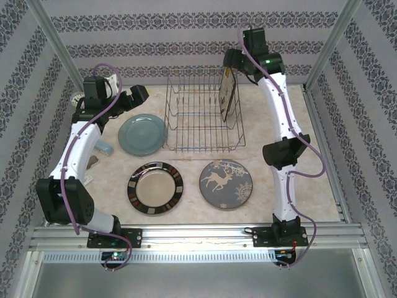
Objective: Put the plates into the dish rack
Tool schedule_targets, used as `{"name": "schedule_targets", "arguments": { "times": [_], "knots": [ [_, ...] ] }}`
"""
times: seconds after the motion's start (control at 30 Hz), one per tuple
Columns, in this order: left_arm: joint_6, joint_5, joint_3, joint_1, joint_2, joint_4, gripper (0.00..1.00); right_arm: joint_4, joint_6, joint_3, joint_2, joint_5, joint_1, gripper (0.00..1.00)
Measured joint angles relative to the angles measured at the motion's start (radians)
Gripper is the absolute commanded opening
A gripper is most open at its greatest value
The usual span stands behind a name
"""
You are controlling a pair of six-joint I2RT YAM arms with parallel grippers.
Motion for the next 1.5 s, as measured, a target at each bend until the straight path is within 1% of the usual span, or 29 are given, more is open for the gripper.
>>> {"name": "schedule_targets", "arguments": {
  "times": [0.1, 0.33, 0.43, 0.5, 0.57, 0.73, 1.07, 1.27, 1.43, 1.5],
  "knots": [
    [0.000, 0.000, 0.000, 0.000, 0.002, 0.000, 1.00, -0.006, 0.006, -0.031, 0.031, 0.001, 0.001, 0.82],
    [-0.001, 0.008, 0.000, 0.000, 0.003, 0.000, 1.00, -0.007, 0.006, -0.038, 0.066, 0.016, 0.009, 0.82],
    [-0.001, 0.008, 0.000, 0.000, 0.003, 0.000, 1.00, -0.005, 0.005, -0.038, 0.074, 0.025, 0.009, 0.79],
    [-0.001, 0.008, 0.000, 0.000, 0.003, 0.000, 1.00, -0.005, 0.002, -0.038, 0.084, 0.028, 0.008, 0.73],
    [-0.001, 0.008, 0.000, 0.000, 0.003, 0.000, 1.00, -0.005, 0.002, -0.037, 0.099, 0.029, 0.008, 0.71],
    [-0.001, 0.008, 0.000, 0.000, 0.005, 0.000, 1.00, -0.005, 0.002, -0.037, 0.141, 0.031, 0.008, 0.62],
    [-0.001, 0.008, 0.000, 0.000, 0.011, 0.000, 1.00, -0.004, -0.011, -0.035, 0.153, 0.038, 0.009, 0.36],
    [-0.001, 0.008, 0.000, 0.000, 0.016, 0.000, 1.00, -0.003, -0.024, -0.035, 0.153, 0.050, 0.015, 0.26],
    [-0.001, 0.008, 0.000, 0.000, 0.016, 0.000, 1.00, -0.003, -0.047, -0.035, 0.153, 0.078, 0.022, 0.20],
    [-0.001, 0.008, 0.000, 0.000, 0.016, 0.000, 1.00, -0.003, -0.061, -0.038, 0.153, 0.089, 0.022, 0.14]
  ]
}}
